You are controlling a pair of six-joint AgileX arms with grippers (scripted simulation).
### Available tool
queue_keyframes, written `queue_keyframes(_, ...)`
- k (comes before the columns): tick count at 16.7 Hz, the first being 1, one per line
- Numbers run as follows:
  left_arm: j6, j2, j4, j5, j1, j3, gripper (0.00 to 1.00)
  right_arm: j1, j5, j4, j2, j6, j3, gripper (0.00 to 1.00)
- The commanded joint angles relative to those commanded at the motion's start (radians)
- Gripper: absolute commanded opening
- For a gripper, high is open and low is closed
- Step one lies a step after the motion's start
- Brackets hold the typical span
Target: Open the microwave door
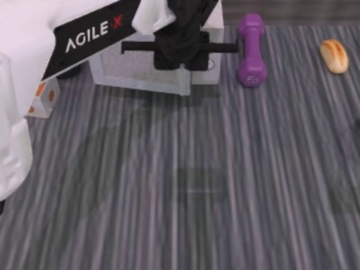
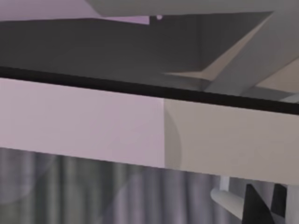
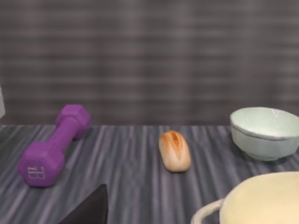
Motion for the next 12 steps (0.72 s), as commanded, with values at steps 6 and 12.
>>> queue_keyframes(6,0.0,0.0,0.0,0.0,0.0,0.0,0.0,0.0,0.0,0.0,0.0,0.0,0.0,1.0)
queue_keyframes(12,0.052,-0.051,0.044,0.027,0.003,-0.089,0.0,0.0,0.0,0.0,0.0,0.0,0.0,1.0)
